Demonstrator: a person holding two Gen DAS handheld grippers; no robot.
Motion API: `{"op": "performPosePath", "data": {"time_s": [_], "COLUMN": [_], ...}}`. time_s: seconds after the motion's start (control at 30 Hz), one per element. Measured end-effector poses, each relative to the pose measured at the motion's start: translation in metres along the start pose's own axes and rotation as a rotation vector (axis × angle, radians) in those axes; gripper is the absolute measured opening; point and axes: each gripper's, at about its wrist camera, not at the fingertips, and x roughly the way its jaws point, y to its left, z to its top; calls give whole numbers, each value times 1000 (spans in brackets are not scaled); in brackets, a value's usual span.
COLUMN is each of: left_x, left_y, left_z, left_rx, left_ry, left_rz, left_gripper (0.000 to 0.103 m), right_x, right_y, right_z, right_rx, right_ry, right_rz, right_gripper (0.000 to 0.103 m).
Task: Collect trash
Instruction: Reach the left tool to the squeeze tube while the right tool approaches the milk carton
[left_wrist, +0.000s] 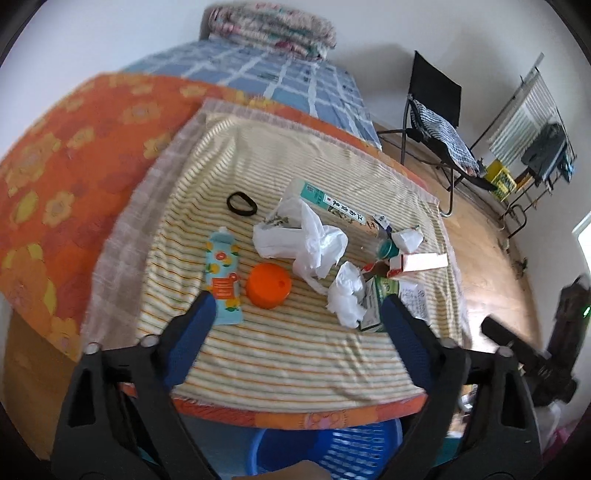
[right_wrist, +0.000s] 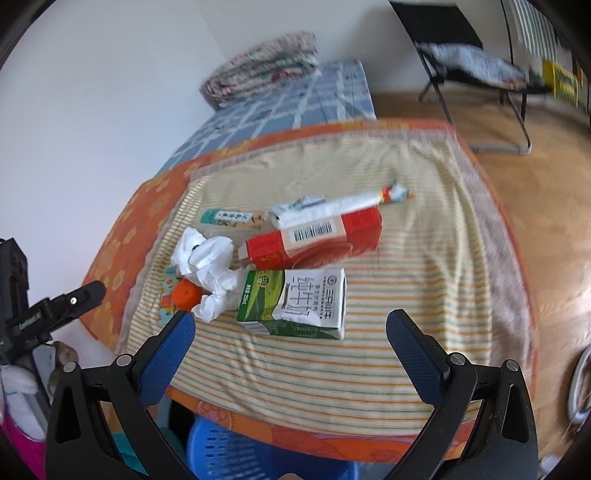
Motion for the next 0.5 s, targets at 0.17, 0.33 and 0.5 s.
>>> {"op": "performPosePath", "data": {"time_s": [0.17,0.33,0.5], "left_x": [7,22,33], "left_y": [3,31,47], "left_z": [13,14,9], "left_rx": [-16,-94,-102], "left_ry": [5,48,85], "left_rz": [-12,23,63], "left_gripper": [82,74,68], "right_x": [13,22,34], "right_y": [-1,0,-11], "right_z": [-3,-5,0], "right_rx": [24,-16,33], "right_ry": [50,65,89], "right_rz": [8,-33,-35], "right_gripper": [103,103,103]}}
